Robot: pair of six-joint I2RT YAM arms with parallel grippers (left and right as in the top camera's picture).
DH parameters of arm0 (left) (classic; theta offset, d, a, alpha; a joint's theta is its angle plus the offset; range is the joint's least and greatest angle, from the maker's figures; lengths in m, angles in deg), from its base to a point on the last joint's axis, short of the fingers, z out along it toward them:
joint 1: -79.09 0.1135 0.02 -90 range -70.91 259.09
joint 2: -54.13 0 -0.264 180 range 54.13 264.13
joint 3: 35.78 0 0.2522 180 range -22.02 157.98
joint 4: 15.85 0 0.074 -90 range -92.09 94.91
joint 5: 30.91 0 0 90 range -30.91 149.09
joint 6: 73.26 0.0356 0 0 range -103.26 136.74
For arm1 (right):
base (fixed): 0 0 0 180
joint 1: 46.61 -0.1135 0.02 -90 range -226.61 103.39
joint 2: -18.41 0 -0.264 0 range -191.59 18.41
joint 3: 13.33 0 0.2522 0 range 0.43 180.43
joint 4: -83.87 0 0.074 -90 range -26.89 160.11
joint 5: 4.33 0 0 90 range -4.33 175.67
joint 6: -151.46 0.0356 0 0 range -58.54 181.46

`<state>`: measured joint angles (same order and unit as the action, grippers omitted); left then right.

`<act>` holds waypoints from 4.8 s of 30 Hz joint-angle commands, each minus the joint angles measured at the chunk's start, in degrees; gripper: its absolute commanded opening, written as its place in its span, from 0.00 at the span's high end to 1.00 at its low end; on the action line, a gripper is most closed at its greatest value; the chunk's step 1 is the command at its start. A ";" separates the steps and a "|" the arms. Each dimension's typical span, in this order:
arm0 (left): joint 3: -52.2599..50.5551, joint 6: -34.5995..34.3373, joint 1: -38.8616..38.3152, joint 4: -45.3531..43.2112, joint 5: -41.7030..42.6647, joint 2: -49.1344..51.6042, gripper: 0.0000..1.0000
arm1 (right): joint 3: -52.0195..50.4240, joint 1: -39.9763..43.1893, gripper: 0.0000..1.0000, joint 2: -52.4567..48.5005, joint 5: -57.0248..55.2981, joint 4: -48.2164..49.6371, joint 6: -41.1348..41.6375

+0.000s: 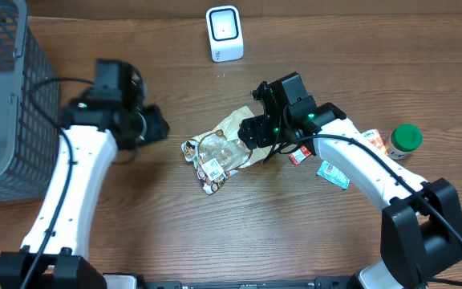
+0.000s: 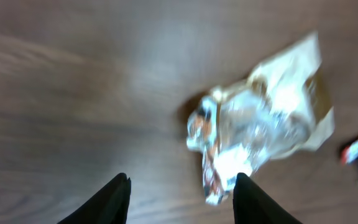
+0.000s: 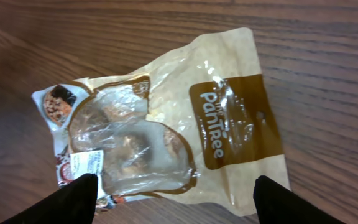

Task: Scan the item barcode
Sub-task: 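Lower the left gripper onto the brown bag's left side, then hold the brown bag with both grippers and pull it taut, then release the bag with the left gripper and retract the left arm left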

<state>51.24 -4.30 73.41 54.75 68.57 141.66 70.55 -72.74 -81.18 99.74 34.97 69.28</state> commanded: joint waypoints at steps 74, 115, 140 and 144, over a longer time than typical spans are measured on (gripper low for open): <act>-12.15 -4.24 -10.60 -14.64 -2.58 17.86 0.56 | 0.35 -5.25 0.38 -14.99 24.85 8.85 6.19; -10.32 -0.72 -7.13 -13.42 -4.15 17.86 0.53 | 0.35 -3.63 0.42 -14.97 24.85 11.56 10.64; -10.54 0.94 -7.13 -13.40 -4.13 17.86 0.54 | 2.45 3.10 0.07 -14.21 18.91 22.95 12.94; -10.54 1.03 -7.13 -13.42 -4.13 17.86 0.54 | 2.43 2.49 0.03 -14.47 15.10 24.15 12.94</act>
<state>39.96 -4.26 66.33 41.48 65.46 158.32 71.41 -69.68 -95.61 117.88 58.69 82.43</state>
